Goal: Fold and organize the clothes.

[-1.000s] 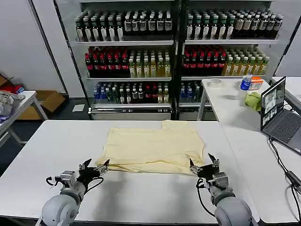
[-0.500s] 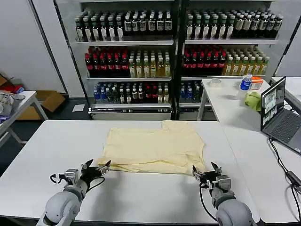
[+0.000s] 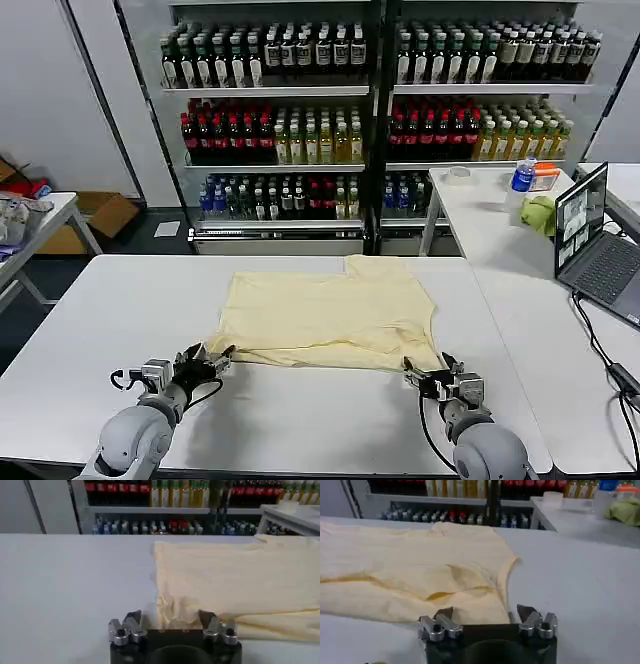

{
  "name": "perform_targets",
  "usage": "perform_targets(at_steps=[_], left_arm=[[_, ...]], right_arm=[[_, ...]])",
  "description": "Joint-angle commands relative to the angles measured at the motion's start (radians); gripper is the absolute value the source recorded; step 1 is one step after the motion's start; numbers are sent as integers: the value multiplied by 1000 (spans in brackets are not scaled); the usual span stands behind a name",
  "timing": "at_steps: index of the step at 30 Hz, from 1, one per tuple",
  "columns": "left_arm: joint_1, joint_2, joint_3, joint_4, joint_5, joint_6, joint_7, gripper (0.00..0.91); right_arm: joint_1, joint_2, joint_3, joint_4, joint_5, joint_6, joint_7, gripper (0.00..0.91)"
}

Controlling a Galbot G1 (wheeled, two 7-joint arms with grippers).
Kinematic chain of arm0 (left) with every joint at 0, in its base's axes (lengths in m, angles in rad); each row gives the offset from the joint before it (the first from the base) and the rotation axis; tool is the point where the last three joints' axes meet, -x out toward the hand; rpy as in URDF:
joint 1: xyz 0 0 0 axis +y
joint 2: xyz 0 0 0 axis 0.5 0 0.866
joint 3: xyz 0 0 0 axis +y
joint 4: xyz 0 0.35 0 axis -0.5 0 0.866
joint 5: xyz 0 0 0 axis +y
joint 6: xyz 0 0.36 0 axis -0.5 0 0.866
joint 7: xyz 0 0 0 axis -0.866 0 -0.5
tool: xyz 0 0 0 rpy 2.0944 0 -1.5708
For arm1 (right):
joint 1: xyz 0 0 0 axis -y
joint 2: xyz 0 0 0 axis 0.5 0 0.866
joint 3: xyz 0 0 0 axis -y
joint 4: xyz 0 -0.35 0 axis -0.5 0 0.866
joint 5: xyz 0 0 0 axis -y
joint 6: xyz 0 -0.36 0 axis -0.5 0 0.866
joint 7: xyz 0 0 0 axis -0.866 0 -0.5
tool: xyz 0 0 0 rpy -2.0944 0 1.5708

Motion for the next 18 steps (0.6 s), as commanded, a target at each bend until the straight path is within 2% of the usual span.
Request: perform_targets(at_steps=[1,18], left_arm=[[-4,-2,3,9,2,3,5,10],[42,2,-13,-39,-3,14,27,10]], right_arm=[[-1,0,-2,2,13,-4,1,0],[-74,-26,32,77,1,-3,-13,0]])
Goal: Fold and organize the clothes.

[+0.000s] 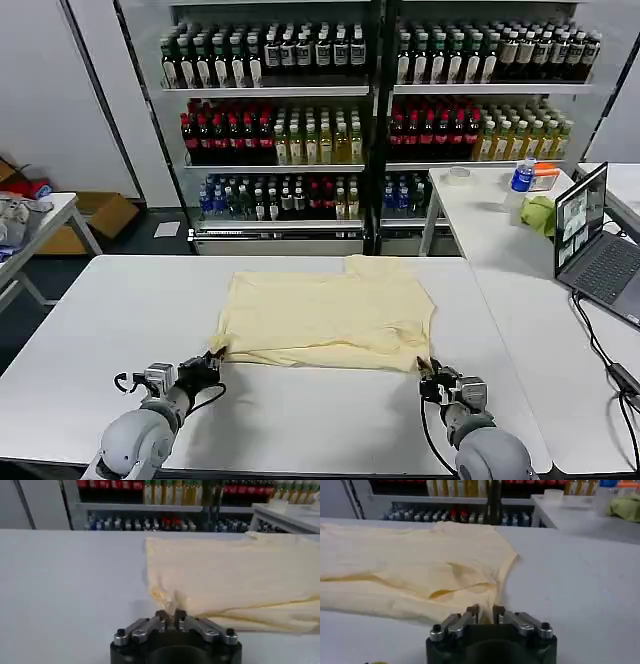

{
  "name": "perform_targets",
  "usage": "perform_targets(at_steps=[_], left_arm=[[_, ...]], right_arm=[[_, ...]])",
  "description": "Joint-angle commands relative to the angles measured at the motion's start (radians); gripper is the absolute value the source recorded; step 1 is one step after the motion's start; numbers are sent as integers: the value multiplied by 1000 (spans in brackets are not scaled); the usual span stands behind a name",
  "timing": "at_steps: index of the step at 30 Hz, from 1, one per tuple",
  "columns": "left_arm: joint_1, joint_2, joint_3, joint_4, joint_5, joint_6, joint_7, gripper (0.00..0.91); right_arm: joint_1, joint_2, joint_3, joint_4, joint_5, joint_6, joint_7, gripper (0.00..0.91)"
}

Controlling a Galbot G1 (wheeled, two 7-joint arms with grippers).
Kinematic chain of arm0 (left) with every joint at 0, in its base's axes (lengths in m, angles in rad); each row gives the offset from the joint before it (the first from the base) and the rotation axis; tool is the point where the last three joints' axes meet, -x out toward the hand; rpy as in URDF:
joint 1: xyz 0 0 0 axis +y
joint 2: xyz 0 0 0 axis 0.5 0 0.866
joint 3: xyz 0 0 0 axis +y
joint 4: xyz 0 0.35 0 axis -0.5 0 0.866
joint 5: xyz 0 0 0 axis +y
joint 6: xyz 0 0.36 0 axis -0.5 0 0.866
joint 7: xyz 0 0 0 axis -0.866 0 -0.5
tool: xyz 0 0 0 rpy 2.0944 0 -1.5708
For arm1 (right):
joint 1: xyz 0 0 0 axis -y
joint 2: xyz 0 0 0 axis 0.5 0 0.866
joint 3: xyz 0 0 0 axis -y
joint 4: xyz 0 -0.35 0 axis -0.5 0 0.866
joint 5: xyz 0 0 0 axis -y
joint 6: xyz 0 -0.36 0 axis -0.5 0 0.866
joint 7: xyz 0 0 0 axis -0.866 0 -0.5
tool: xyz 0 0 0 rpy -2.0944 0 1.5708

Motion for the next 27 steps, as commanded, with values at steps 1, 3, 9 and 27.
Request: perform_targets(at_steps=[1,3,9,27], left_arm=[[29,4,-9,-31,0,5,1,10],[62,12,-24,-59,-4,7,1,10],[154,19,-56,-151,-6,7,0,10],[421,12,-132,-387,42,10,7,10]], right_arm=[[-47,-14,17,41,-1,-1,-3,0],[-65,-21,23,55,-1,-1,-5,0],[-152,-40,47,131,-27,-1,-14,0],[-506,-76,136,332,-161,19,-50,0]])
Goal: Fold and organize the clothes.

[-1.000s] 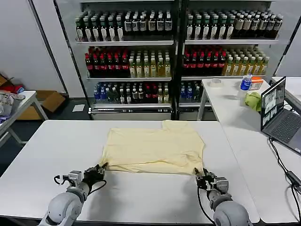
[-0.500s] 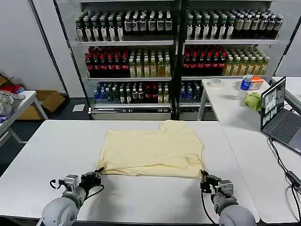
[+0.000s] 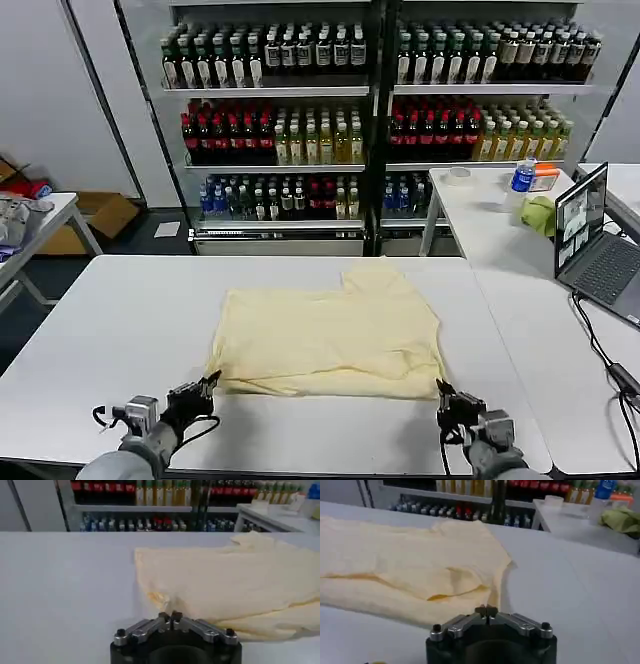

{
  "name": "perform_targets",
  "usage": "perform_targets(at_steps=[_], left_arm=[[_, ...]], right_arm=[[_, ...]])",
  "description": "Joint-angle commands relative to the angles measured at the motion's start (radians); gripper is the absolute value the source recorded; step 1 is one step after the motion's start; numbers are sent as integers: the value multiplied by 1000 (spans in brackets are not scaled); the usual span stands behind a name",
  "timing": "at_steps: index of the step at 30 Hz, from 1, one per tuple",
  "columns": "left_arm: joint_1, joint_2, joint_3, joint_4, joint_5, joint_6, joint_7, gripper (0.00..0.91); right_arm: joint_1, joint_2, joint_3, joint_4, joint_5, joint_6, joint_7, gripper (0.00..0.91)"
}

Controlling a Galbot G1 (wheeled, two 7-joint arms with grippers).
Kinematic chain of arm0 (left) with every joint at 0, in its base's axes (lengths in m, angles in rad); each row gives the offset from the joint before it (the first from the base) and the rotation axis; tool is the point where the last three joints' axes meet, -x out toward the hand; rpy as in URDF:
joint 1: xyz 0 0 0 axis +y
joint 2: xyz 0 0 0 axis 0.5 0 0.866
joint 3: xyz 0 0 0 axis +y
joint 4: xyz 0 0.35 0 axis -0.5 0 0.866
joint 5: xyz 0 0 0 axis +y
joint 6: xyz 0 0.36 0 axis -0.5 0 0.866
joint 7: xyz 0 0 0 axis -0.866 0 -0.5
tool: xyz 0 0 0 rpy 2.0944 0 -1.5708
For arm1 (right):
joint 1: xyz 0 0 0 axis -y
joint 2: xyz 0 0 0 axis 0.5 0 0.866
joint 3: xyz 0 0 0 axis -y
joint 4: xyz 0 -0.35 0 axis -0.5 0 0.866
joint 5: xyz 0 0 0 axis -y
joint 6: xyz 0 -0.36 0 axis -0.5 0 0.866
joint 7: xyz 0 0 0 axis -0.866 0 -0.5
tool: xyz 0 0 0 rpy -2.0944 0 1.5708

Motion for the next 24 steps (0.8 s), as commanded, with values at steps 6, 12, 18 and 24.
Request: perform_targets(at_steps=[6,12,18,24], left_arm=[[197,11,-63,-133,19,1,2,10],[213,26,-75,-130,34,10,-1,10],[223,28,-73,-132,57,34,-5,907],[219,39,-94,-158,64,34,-21,907]], right_arm=[[-244,-22,45,137,-93,2,-8,0],[-249,-46,51,143,-96,-15,-6,0],[-239,-47,52,147,-109,4,8,907],[-207,-61,77,188,-106,51,11,907]])
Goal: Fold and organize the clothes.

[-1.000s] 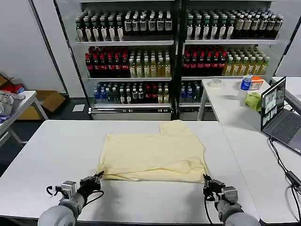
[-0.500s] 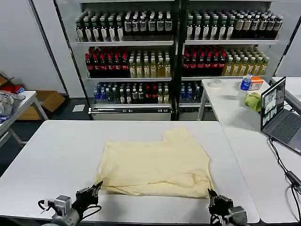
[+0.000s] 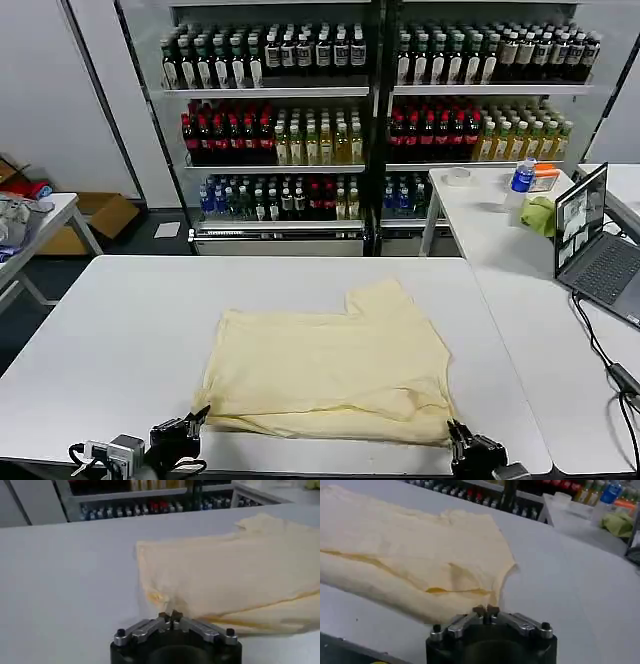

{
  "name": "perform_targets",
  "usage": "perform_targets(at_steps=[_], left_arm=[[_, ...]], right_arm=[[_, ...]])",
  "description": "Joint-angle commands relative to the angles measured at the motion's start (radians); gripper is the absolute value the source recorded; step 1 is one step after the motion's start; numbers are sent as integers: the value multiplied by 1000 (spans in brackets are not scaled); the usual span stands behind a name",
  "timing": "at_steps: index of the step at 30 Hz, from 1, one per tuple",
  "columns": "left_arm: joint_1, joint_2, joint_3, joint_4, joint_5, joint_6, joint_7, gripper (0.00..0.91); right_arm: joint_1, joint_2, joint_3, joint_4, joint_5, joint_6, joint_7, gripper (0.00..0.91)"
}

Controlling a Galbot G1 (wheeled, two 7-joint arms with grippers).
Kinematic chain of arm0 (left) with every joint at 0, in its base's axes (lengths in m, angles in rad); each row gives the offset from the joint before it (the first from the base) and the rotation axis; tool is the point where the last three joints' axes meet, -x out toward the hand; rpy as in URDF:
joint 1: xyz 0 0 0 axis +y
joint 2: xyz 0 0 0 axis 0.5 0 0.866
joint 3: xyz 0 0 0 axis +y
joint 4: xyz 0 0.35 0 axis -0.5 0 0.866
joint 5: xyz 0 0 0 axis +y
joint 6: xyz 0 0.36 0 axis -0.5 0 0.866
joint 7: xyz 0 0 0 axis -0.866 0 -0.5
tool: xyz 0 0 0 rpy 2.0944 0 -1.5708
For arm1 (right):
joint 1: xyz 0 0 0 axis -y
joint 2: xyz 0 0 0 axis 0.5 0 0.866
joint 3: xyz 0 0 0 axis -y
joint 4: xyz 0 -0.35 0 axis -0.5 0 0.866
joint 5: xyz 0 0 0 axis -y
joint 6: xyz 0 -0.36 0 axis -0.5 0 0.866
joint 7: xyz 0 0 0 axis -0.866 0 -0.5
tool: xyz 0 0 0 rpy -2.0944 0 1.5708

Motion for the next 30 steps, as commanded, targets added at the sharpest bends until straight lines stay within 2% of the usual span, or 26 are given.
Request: perform_targets(at_steps=[1,7,8,11,12,16,23,30], left_arm=[[26,3,-23,-35,11,7,-6,907],[-43,39,-43,-28,-3,7,-10,907],[-61,48,-47,-15,-7,7,-9,907],[-102,61,-42,11,-36,5,-19,907],[-129,66,-35,32,-56,-3,-27,907],[-271,70,24,114,-119,-5,-60,907],[-531,79,135,283,-187,7,-106,907],[-751,91,316,453,-206,8,-113,907]], right_arm=[[14,-22,20,46,-9,41,4,907],[148,-46,25,10,47,47,24,907],[199,-47,11,-13,86,46,38,907],[307,-45,-24,-69,121,34,52,907],[392,-43,-55,-107,160,16,60,907],[561,-35,-128,-217,210,-25,64,907],[860,-27,-287,-423,322,-27,92,907],[1102,19,-428,-651,397,-28,116,907]])
